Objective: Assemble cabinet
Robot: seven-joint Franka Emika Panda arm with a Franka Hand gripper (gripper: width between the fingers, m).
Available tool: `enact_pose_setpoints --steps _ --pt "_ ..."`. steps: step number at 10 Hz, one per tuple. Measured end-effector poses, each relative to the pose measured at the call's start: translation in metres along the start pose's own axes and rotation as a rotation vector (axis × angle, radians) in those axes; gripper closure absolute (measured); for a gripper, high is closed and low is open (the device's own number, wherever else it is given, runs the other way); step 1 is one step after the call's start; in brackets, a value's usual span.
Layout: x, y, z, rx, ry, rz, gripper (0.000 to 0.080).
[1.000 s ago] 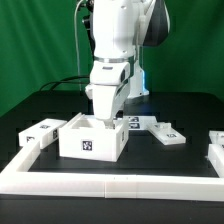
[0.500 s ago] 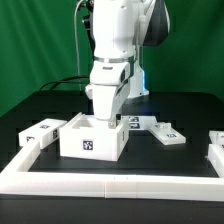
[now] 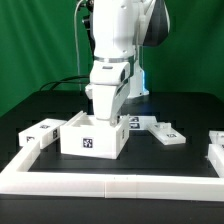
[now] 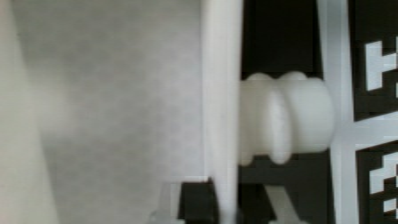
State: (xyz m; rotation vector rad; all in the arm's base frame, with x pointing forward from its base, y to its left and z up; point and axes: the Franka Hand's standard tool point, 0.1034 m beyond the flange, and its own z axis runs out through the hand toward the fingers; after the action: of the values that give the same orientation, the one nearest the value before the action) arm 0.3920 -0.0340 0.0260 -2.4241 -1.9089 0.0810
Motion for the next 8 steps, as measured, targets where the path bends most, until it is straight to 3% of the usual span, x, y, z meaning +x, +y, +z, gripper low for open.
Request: enact_pose_setpoints --steps 4,5,8 --pt "0.001 0.002 -0.001 -0.003 -0.001 -0.024 0.0762" --pt "0.006 0.012 -0.003 -0.017 -0.005 -0.088 0.0762" --pt "0.045 0.039 -0.003 -0.049 -0.006 -0.205 0.0762"
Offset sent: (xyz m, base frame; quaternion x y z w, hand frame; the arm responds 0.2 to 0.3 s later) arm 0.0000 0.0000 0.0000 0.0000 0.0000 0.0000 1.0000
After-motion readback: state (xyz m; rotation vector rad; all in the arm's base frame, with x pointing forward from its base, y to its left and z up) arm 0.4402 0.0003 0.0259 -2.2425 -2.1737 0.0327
